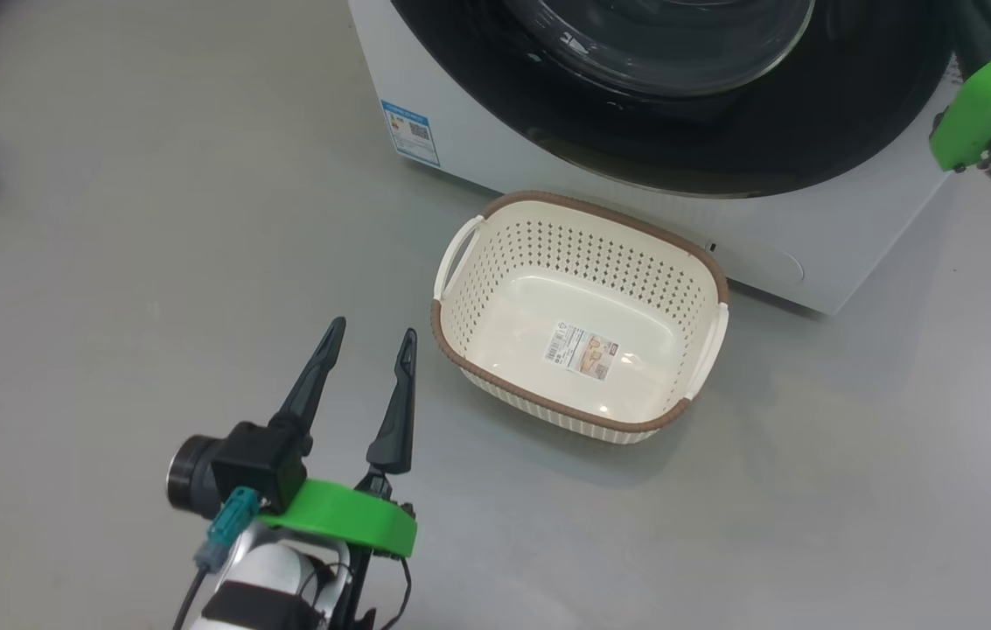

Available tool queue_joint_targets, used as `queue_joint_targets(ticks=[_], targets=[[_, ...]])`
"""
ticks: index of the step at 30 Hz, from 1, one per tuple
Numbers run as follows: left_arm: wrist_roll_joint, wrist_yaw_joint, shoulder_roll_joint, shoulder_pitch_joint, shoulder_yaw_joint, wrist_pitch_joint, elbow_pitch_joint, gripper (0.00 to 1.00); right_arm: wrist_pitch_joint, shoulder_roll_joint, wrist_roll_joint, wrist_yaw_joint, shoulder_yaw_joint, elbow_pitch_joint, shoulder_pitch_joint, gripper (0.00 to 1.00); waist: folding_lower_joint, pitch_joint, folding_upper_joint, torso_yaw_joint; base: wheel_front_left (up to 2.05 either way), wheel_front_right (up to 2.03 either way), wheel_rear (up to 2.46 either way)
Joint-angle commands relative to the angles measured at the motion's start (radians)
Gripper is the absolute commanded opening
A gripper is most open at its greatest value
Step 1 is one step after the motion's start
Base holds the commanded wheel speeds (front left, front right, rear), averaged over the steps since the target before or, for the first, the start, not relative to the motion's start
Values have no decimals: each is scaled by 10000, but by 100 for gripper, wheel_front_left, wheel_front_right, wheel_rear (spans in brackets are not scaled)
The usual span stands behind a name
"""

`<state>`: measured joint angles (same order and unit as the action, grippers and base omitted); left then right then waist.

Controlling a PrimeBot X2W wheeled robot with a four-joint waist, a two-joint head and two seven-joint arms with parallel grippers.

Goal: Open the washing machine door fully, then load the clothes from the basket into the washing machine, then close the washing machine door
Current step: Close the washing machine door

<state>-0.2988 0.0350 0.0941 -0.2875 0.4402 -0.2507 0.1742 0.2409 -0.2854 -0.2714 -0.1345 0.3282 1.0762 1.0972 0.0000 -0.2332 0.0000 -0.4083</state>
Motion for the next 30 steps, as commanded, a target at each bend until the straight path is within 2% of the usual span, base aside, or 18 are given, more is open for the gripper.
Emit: queue_joint_targets(ticks=[1,12,21,30], targets=[[143,44,33,-352,-390,-109,-293,100,116,-60,95,38,-109,-4,570,0,0,-49,0,-53,0,0,0],[327,224,-173,-313,-584,-110,-221,100,202,77,413,38,-518,711,982,0,0,-95,0,-174,0,0,0],[400,323,-269,-248,-700,-110,-154,100,206,316,168,38,-192,128,465,0,0,-5,0,-35,0,0,0],[554,368,-253,-152,-944,-110,-110,100,207,483,-487,38,67,-1350,-553,0,0,90,0,597,0,0,0]])
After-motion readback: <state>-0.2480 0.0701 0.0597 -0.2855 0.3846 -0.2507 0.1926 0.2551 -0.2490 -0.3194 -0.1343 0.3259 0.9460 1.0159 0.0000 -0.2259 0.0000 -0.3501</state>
